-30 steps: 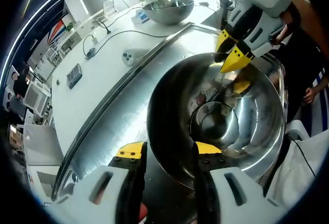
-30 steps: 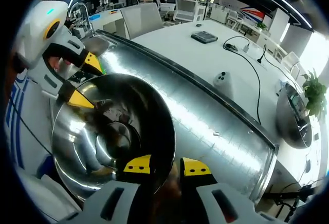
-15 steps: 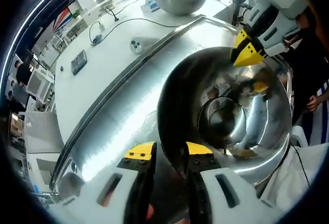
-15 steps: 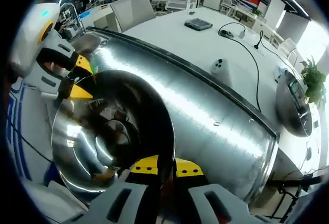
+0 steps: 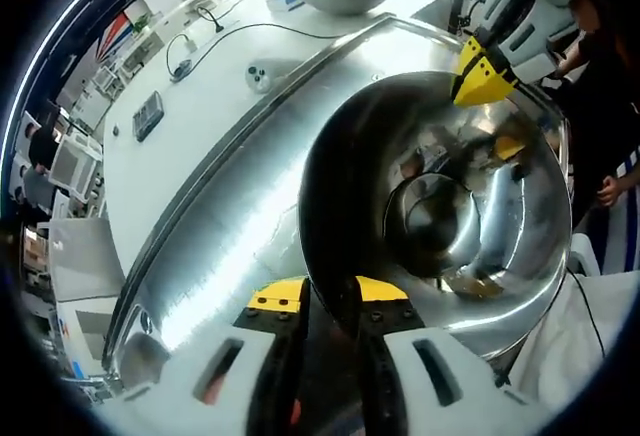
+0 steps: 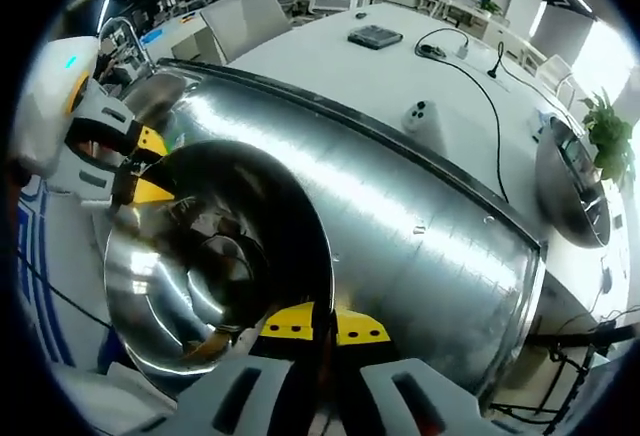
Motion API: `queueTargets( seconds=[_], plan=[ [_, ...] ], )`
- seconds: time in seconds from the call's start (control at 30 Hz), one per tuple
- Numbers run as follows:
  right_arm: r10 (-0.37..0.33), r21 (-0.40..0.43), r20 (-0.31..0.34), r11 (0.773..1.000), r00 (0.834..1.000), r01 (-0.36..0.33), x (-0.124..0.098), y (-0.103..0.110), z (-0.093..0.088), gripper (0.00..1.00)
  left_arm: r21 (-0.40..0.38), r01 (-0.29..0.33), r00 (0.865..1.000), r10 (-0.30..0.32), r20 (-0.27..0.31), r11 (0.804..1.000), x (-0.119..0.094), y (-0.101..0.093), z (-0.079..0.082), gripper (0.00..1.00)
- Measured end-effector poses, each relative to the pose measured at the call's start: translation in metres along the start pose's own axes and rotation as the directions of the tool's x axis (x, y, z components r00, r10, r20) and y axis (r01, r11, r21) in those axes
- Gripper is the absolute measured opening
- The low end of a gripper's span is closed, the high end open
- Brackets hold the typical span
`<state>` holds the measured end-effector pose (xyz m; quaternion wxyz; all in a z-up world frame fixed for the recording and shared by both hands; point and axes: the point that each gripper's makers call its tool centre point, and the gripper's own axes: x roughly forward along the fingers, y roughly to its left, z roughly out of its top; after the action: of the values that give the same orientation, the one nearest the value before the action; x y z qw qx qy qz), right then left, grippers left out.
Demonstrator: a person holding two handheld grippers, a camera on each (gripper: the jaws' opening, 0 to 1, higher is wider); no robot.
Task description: Pick up bowl with dirty water move over sink pour dirty water into sink return bowl to place
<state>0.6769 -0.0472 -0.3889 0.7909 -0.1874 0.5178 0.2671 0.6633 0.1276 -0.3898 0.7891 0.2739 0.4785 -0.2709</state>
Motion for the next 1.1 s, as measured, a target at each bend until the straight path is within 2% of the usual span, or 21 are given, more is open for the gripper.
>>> queueTargets(
  seconds=[0.13, 0.33, 0.53, 0.7, 0.9, 1.0, 1.1],
  plan=[
    [-0.002, 0.014, -0.003, 1.000, 1.000, 0.002, 0.0000, -0.0001, -0.0003, 0.00, -0.026, -0.003, 1.000, 0.003, -0.004, 1.000, 0.0001, 0.0005, -0.0001, 0.06],
    [-0.001, 0.032, 0.007, 0.999, 1.000, 0.001, -0.0006, -0.0003, -0.0003, 0.00, -0.130, -0.003, 1.000, 0.002, -0.010, 0.992, 0.0001, 0.0027, -0.0009, 0.02],
    [0.005, 0.065, 0.002, 0.998, 1.000, -0.005, -0.0008, -0.0003, -0.0021, 0.00, -0.248, -0.002, 1.000, -0.004, -0.021, 0.969, 0.0016, 0.0057, -0.0006, 0.00],
    [0.008, 0.090, -0.005, 0.996, 1.000, -0.008, -0.0004, -0.0009, -0.0028, 0.00, -0.296, 0.007, 0.999, -0.016, -0.027, 0.955, 0.0020, 0.0067, -0.0003, 0.00],
    [0.013, 0.147, -0.013, 0.989, 1.000, -0.011, -0.0002, -0.0017, -0.0028, 0.00, -0.413, 0.031, 0.998, -0.050, -0.034, 0.910, 0.0024, 0.0056, -0.0019, 0.00],
    [0.023, 0.196, -0.015, 0.980, 1.000, -0.019, -0.0003, -0.0010, -0.0032, 0.00, -0.435, 0.034, 0.998, -0.056, -0.037, 0.900, 0.0021, 0.0060, -0.0024, 0.00],
    [0.038, 0.233, -0.013, 0.972, 0.999, -0.034, -0.0001, -0.0021, -0.0036, 0.00, -0.480, 0.051, 0.997, -0.073, -0.027, 0.876, 0.0024, 0.0061, -0.0025, 0.00]
  ],
)
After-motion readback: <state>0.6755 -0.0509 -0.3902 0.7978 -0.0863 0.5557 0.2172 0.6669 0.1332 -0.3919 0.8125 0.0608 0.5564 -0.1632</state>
